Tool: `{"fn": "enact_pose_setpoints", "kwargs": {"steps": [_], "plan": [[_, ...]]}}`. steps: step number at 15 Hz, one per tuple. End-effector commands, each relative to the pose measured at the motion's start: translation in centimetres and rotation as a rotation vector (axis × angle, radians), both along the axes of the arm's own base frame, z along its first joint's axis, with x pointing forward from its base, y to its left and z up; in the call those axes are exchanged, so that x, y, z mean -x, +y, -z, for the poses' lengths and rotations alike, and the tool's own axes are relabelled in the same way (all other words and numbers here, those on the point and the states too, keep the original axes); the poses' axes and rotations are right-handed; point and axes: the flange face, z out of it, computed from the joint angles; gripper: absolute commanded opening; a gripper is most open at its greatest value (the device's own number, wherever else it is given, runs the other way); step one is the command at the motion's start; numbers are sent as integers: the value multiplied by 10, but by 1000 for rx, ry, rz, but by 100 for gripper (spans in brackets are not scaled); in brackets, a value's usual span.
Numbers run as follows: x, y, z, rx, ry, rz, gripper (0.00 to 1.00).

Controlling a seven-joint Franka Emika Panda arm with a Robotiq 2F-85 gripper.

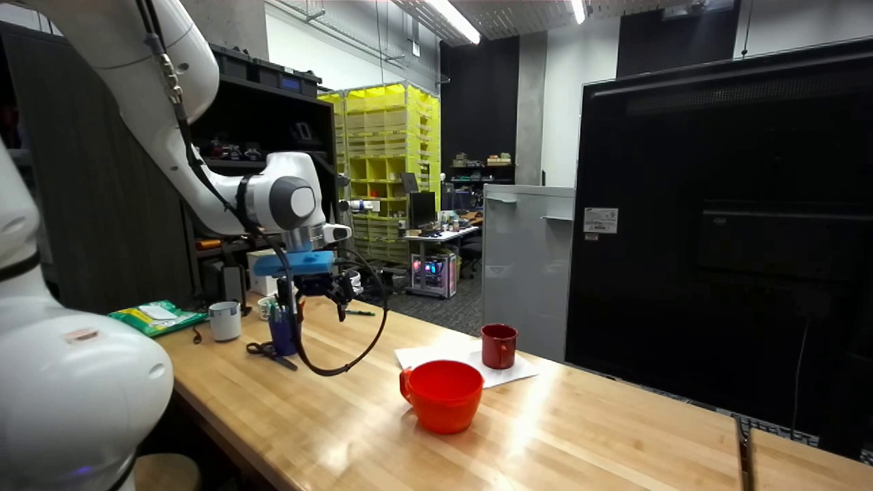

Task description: Lift the pencil from the table and put it in the blue cup

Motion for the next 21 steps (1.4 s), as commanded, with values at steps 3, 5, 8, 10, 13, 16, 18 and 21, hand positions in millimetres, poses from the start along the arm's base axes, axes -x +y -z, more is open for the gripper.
{"fn": "enact_pose_setpoints", "kwargs": {"steps": [3, 5, 8, 10, 13, 16, 18, 21], "plan": [[0, -1, 0, 0, 1, -1, 100], [0, -1, 0, 0, 1, -1, 100], [-6, 7, 9, 26, 24, -147, 100], [-5, 20, 17, 25, 24, -267, 100], [-3, 43, 29, 28, 26, -427, 100], [-2, 65, 30, 40, 19, -547, 100], [-5, 81, 21, 54, 6, -601, 100], [-13, 104, 5, 62, -24, -680, 100]]}}
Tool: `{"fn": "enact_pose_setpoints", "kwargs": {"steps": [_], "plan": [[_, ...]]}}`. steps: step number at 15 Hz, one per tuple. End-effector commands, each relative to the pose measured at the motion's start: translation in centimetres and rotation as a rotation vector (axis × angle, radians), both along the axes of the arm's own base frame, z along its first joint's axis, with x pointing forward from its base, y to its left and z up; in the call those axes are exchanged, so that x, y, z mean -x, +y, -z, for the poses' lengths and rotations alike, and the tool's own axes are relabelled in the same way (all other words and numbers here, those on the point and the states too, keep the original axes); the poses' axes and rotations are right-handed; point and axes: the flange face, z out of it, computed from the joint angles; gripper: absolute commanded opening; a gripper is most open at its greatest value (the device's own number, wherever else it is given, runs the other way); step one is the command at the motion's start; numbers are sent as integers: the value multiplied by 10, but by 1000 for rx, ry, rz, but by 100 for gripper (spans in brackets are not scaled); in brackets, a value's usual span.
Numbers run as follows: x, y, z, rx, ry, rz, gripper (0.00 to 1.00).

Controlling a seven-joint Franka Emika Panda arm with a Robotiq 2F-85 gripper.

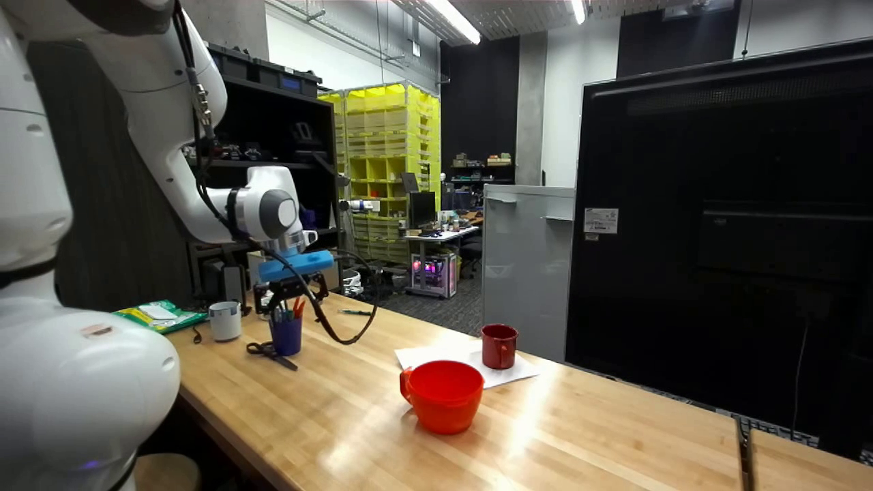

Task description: Lift the pencil from the table and put it in the blue cup

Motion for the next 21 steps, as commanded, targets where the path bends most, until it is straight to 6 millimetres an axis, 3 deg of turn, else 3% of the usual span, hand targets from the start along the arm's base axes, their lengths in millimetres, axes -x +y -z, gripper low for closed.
{"fn": "enact_pose_setpoints", "kwargs": {"steps": [1, 7, 12, 13, 15, 21], "plan": [[-12, 29, -20, 8, -31, -110, 100], [-31, 79, -49, -12, -67, -244, 100], [-64, 126, -76, -15, -68, -262, 100], [-48, 109, -70, -27, -76, -255, 100], [-60, 120, -76, -27, -74, -262, 100], [-74, 133, -68, -33, -65, -291, 100]]}}
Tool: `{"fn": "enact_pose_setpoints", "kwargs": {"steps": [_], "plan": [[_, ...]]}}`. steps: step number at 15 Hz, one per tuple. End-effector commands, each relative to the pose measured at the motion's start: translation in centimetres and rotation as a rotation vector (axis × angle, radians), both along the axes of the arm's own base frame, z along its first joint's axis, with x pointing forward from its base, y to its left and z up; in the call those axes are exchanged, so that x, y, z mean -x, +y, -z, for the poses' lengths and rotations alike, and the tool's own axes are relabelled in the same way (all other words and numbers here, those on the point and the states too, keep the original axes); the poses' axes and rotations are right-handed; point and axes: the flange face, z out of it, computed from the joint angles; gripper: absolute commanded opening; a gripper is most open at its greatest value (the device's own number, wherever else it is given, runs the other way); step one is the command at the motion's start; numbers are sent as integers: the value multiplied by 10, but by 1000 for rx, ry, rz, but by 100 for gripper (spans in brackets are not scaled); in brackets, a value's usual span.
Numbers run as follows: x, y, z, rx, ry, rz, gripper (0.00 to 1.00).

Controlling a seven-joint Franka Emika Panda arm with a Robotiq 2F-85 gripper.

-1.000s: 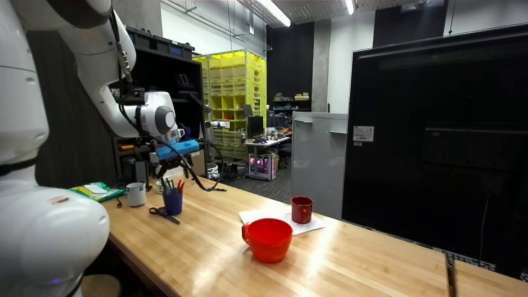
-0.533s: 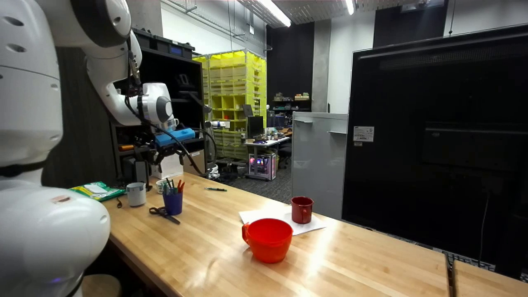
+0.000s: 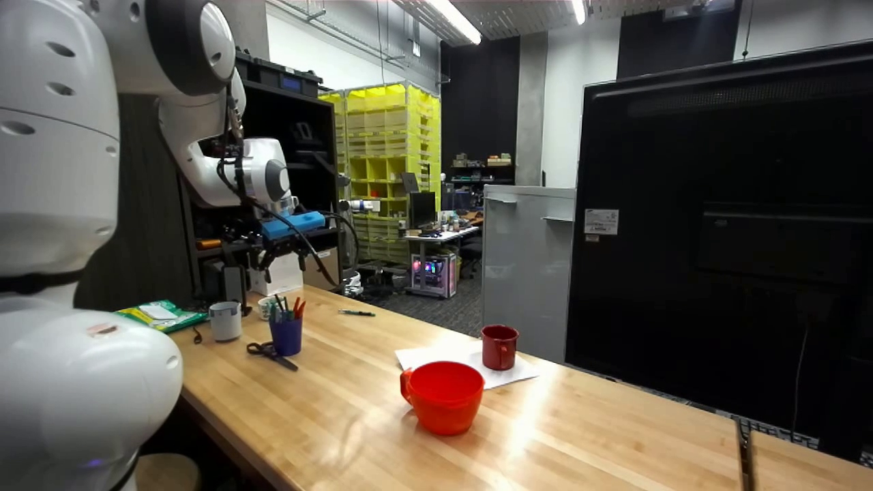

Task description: Lift the pencil from the table and put it in the blue cup

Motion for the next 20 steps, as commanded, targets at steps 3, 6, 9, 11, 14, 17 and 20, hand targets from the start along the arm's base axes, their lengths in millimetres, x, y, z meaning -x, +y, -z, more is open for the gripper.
{"fn": "enact_pose_setpoints", "kwargs": {"steps": [3, 6, 9, 11, 14, 17, 20], "plan": [[-26, 39, 3, -14, 14, -99, 100], [-48, 65, 8, -7, 17, -154, 100], [-81, 81, 18, 27, -13, -186, 100], [-106, 86, 26, 31, -48, -195, 100], [-142, 83, 37, 57, -72, -205, 100], [-144, 71, 42, 63, -66, -180, 100], [-162, 67, 44, 77, -71, -171, 100]]}}
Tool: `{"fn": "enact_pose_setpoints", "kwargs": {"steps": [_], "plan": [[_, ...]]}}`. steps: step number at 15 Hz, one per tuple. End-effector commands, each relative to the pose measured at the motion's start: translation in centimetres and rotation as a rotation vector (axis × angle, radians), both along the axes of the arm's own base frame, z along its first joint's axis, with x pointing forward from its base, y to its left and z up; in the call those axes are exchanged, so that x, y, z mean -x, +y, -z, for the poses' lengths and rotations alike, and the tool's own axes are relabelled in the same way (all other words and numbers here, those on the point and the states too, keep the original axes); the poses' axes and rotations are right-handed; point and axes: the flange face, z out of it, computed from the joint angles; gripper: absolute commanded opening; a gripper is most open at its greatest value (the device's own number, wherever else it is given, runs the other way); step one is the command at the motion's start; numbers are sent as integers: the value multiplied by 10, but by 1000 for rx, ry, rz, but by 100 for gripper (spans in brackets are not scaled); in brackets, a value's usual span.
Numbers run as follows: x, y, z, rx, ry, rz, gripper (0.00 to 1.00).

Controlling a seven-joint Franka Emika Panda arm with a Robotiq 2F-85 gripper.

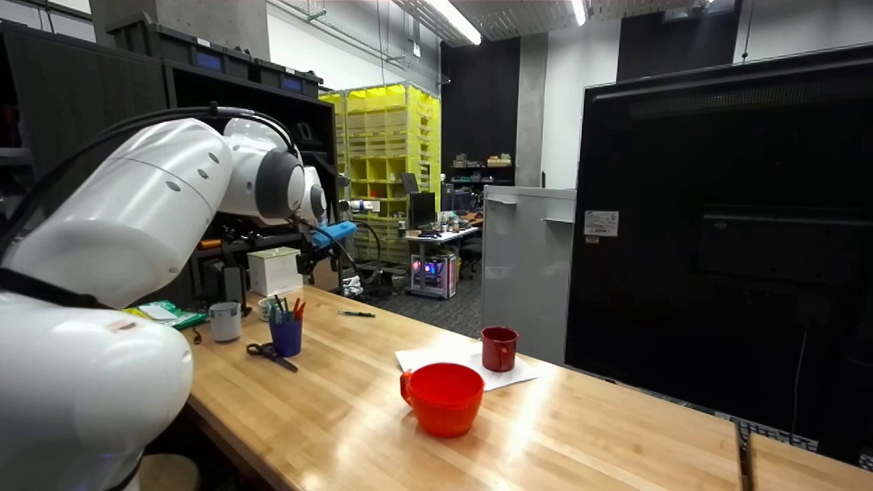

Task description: Lift the pencil from the table and put it in the blue cup

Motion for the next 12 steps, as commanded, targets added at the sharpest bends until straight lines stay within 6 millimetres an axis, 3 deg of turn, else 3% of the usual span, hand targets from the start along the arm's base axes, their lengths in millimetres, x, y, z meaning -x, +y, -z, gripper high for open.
{"fn": "enact_pose_setpoints", "kwargs": {"steps": [1, 6, 12], "plan": [[-1, 1, 0, -1, -1, -1, 100], [-11, 2, 6, 17, -5, -62, 100], [-36, -10, 35, 57, 16, -150, 100]]}}
